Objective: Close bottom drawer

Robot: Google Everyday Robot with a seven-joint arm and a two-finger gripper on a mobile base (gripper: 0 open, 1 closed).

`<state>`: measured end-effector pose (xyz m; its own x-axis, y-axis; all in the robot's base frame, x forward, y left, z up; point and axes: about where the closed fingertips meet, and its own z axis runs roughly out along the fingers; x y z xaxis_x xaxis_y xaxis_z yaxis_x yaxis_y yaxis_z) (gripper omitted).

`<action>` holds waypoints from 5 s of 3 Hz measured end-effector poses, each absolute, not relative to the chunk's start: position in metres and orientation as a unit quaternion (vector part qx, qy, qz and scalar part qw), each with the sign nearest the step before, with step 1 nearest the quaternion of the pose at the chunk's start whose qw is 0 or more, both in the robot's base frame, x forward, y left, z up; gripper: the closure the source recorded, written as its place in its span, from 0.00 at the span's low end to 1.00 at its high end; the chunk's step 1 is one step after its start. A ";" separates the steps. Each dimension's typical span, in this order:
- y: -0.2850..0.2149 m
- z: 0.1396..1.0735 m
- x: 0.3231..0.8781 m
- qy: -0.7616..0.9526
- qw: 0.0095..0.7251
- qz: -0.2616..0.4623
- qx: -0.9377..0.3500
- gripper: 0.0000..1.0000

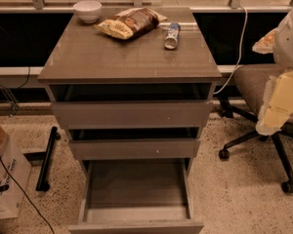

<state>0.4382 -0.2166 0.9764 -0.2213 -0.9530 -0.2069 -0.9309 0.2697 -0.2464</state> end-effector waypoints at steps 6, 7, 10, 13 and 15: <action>-0.140 0.831 0.429 0.747 0.176 0.031 -0.640 1.00; -0.144 0.788 0.441 0.750 0.179 0.053 -0.635 1.00; -0.150 0.713 0.460 0.758 0.162 0.081 -0.627 1.00; -0.182 0.581 0.450 0.784 0.141 0.131 -0.591 1.00; -0.192 0.530 0.440 0.796 0.128 0.163 -0.569 1.00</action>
Offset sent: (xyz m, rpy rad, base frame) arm -0.0137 0.0179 -0.0132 -0.0248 0.0187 0.0391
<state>0.4398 -0.1922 0.5305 -0.3190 -0.8646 -0.3881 -0.9476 0.2987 0.1135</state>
